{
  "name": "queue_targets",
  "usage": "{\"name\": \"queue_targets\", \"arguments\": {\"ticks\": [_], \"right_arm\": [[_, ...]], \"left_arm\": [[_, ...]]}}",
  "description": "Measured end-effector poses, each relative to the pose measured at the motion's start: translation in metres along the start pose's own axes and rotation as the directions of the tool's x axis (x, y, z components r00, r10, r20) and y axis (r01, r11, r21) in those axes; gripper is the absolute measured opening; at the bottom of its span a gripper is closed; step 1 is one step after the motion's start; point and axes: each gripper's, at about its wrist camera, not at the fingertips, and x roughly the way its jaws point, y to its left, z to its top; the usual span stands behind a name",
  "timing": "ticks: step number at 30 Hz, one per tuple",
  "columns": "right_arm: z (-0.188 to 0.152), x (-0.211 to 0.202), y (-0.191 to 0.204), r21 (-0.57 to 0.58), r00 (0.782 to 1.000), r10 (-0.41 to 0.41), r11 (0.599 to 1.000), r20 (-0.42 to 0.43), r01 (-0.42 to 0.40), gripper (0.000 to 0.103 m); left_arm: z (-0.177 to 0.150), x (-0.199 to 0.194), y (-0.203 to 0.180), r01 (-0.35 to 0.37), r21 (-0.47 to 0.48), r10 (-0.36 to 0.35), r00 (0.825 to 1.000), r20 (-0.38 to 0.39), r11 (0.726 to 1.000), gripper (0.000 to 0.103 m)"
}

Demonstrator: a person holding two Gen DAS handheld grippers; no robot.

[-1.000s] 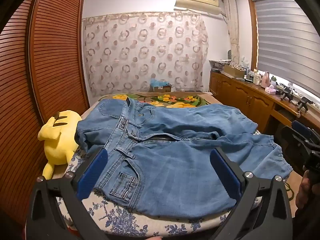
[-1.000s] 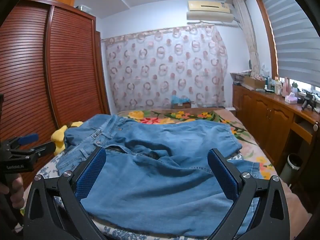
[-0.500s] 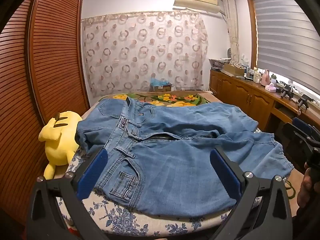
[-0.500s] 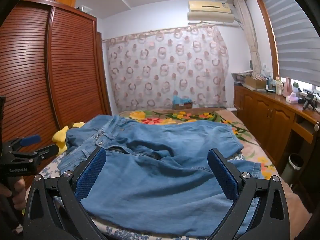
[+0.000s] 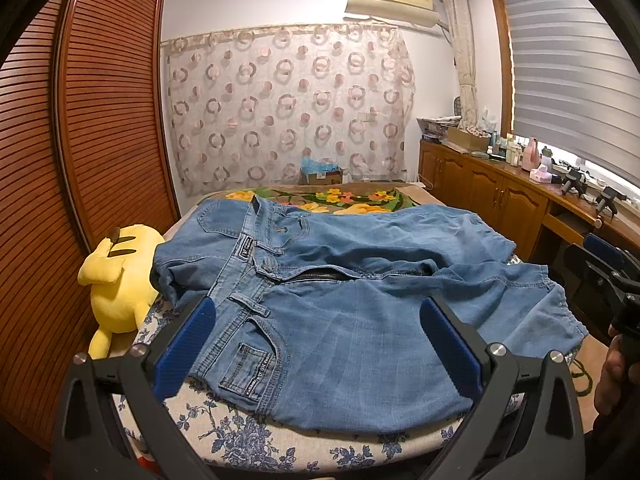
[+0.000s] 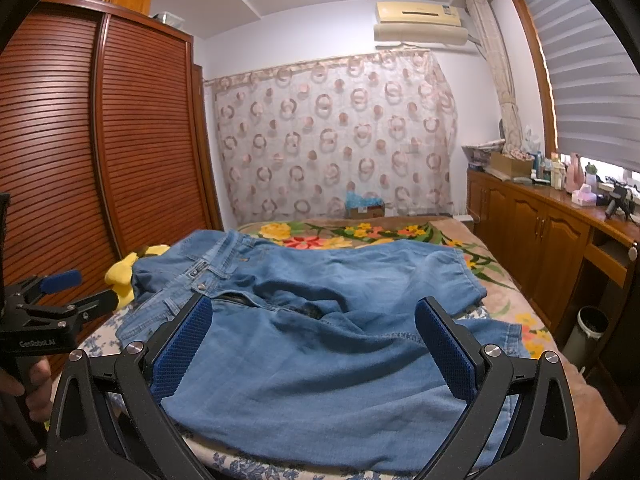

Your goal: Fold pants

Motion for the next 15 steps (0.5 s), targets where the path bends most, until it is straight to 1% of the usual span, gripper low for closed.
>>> {"name": "queue_targets", "arguments": {"ticks": [15], "right_arm": [[-0.0008, -0.0001, -0.0004, 0.001, 1.000, 0.002, 1.000, 0.001, -0.002, 0.103]], "left_arm": [[-0.0002, -0.0002, -0.0018, -0.004, 0.005, 0.004, 1.000, 0.003, 1.000, 0.103]]}}
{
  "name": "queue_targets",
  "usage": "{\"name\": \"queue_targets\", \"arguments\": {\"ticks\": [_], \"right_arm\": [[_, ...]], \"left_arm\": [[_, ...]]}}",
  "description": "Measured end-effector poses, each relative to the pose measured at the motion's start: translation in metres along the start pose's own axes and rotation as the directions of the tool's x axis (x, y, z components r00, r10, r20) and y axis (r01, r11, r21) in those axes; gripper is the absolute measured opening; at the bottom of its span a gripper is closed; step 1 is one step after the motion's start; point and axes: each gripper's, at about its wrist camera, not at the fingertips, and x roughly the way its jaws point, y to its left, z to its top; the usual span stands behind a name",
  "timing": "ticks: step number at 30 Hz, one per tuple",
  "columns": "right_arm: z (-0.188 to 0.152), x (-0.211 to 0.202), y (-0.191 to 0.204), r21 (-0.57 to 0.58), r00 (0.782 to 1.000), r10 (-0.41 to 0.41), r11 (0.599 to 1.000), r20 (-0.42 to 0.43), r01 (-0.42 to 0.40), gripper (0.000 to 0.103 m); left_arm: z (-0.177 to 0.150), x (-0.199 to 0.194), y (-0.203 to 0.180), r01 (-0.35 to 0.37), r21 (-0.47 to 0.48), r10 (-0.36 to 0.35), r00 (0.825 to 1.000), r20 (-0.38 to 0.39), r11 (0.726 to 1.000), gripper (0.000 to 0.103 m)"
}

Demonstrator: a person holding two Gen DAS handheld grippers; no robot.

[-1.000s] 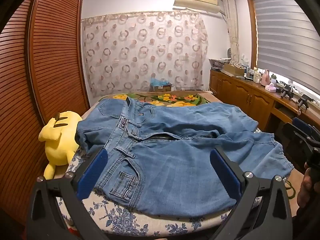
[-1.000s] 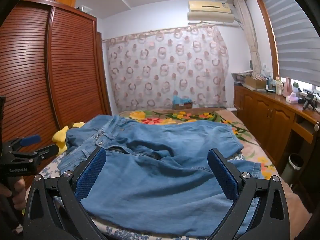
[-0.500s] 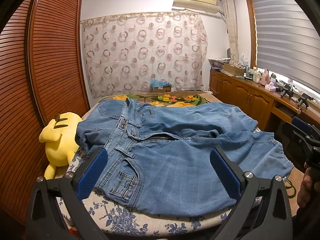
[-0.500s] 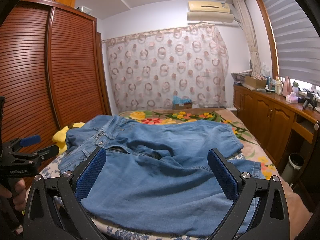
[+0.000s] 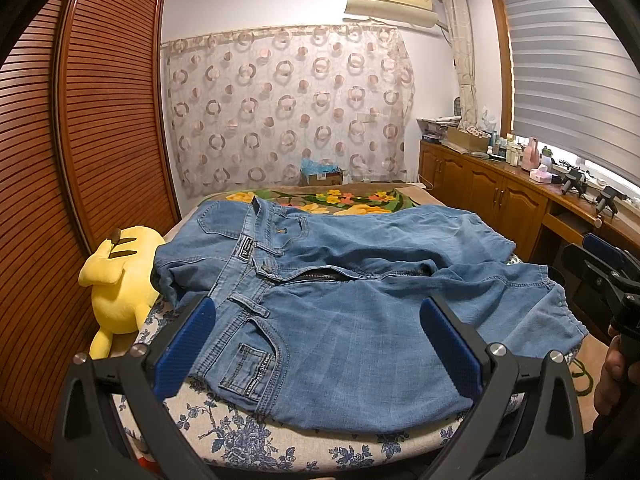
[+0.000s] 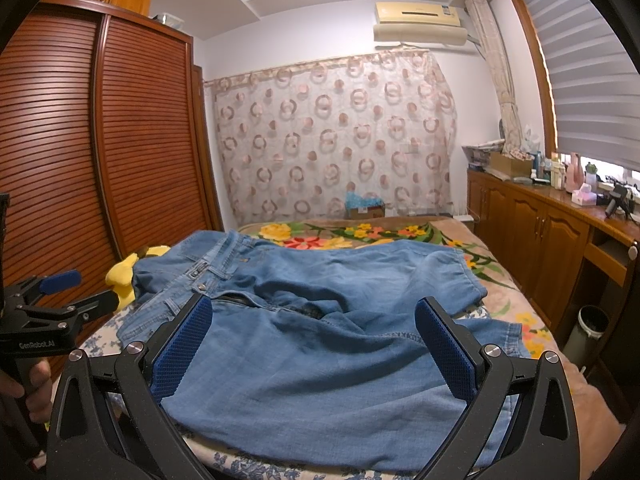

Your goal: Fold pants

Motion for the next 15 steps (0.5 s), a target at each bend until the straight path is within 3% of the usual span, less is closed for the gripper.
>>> {"name": "queue_targets", "arguments": {"ticks": [15], "right_arm": [[-0.0011, 0.0004, -0.0001, 0.001, 1.000, 0.000, 1.000, 0.001, 0.000, 0.103]], "left_arm": [[0.0000, -0.0003, -0.0010, -0.001, 0.003, 0.001, 1.000, 0.002, 1.000, 0.103]]}}
